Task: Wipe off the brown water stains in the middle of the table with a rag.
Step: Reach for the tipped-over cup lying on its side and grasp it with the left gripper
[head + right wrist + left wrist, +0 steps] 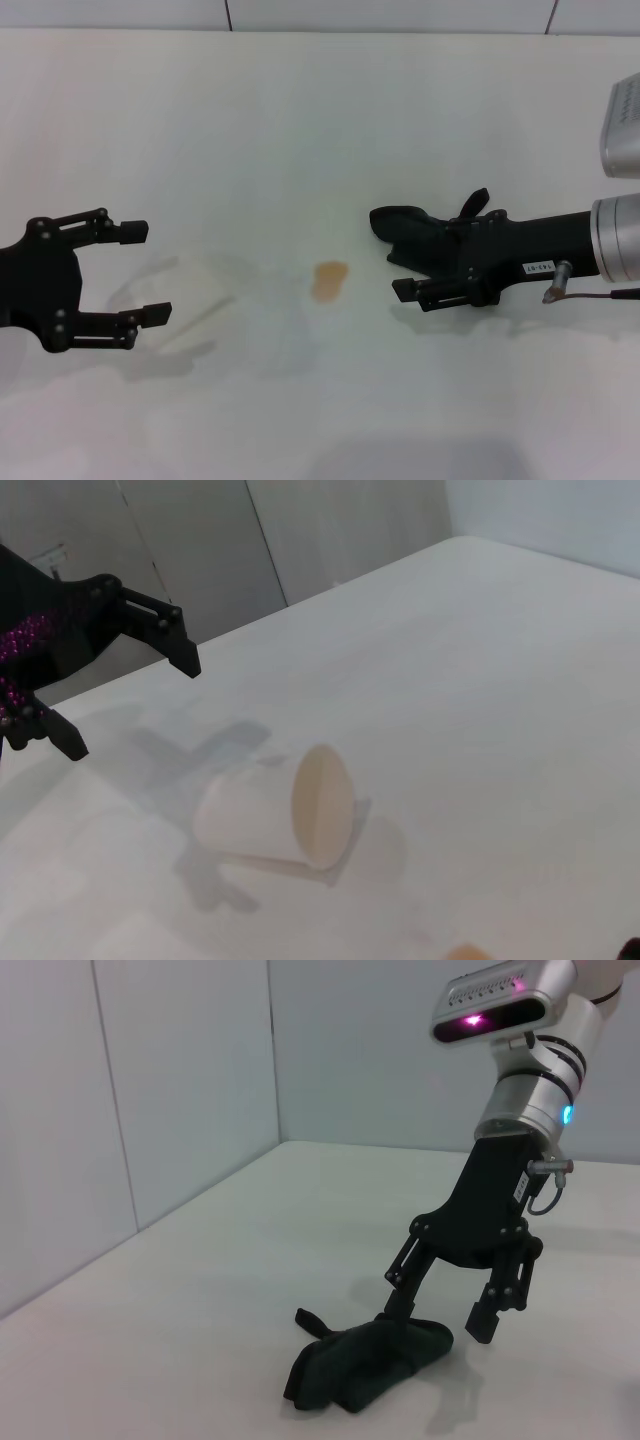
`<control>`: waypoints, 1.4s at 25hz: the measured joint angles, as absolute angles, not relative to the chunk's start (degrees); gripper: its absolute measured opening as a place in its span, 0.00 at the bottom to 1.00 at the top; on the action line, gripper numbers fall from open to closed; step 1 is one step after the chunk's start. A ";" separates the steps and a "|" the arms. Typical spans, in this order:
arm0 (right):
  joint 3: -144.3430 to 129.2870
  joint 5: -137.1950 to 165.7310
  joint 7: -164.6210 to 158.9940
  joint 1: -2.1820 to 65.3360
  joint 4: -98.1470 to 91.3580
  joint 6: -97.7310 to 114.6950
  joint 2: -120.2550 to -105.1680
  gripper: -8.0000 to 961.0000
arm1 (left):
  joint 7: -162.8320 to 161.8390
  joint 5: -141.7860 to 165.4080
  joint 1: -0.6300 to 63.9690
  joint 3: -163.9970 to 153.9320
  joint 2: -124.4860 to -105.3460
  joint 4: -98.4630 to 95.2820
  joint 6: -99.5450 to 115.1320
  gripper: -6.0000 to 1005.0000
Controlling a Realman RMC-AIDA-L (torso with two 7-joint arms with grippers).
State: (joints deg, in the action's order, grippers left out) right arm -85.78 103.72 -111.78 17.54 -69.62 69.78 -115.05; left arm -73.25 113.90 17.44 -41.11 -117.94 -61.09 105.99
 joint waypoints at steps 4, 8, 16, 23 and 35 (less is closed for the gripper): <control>-85.78 103.73 -111.76 17.54 -69.61 69.78 -115.05 0.82 | -73.24 113.88 17.66 -41.08 -117.94 -61.09 105.99 0.89; -85.70 103.76 -111.73 17.58 -69.61 69.73 -115.05 0.82 | -73.23 113.85 17.94 -41.11 -117.89 -61.09 105.99 0.89; -85.12 103.80 -111.70 17.60 -69.61 69.59 -115.05 0.82 | -73.41 113.97 18.64 -40.98 -117.87 -61.08 105.86 0.89; -85.06 103.83 -111.70 17.63 -69.61 69.60 -115.05 0.82 | -75.01 114.09 19.24 -41.28 -117.62 -61.08 105.82 0.89; -84.98 103.35 -111.70 17.63 -69.42 69.64 -115.05 0.82 | -84.47 121.24 21.71 -41.31 -115.47 -68.31 106.15 0.89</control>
